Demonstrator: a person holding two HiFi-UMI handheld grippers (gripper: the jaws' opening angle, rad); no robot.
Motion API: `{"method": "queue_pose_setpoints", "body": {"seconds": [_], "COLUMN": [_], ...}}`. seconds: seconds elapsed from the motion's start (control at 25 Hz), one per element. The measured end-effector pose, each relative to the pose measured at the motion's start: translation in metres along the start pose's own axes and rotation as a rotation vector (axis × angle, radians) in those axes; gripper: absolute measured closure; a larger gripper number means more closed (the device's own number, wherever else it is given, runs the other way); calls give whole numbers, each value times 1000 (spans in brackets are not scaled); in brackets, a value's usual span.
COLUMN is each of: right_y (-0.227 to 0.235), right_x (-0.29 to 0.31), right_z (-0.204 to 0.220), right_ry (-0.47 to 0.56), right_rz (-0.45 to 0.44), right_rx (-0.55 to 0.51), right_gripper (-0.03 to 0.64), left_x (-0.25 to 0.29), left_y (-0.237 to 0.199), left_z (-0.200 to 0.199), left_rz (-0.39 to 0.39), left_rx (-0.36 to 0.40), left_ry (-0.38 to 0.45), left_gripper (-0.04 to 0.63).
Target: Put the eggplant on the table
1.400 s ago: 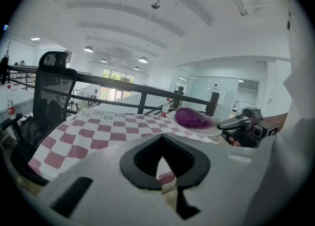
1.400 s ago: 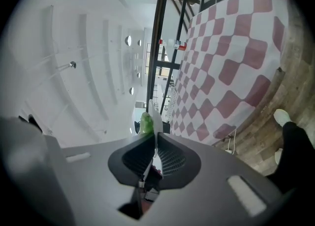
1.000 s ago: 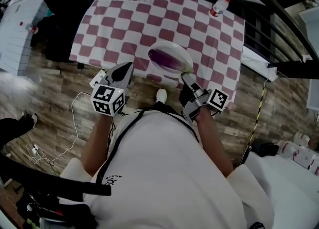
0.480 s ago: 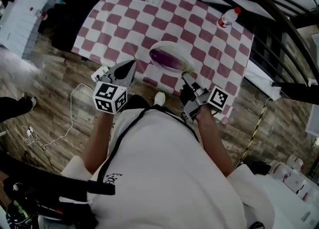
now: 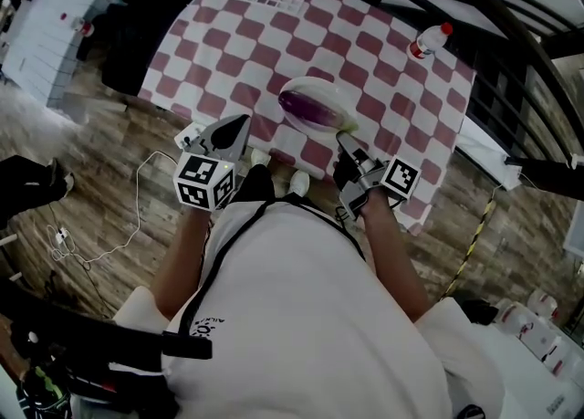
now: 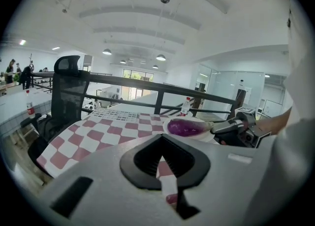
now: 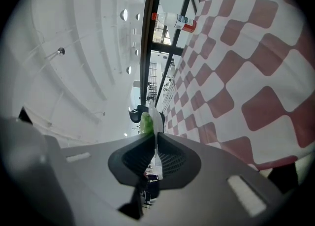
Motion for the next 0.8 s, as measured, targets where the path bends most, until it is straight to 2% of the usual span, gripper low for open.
{"method": "queue_pose_setpoints", "body": {"seconds": [0.44,0.8], "right_y": [27,52], "right_x": [52,99], "right_z": [-12,-32], "right_ry": [45,25], "right_rz": [-7,-48], "right_rx": [18,6], "right_gripper": [592,591], "left_x": [27,51], "left_y": [-48,-80], "left_z": [-2,-4], "left_rz": [43,89], "left_rx": [-5,14], "left_ry": [-23,-65], "left_gripper": [592,592]}}
Point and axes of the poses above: the fingertips, and each gripper's own axes: x forward along the fingers, y to its right, z out of its underside, the point moved 8 cm from there along -x, backward along the fingers, and after that the axes turned 8 degrees about x, right-handed, at the moved point
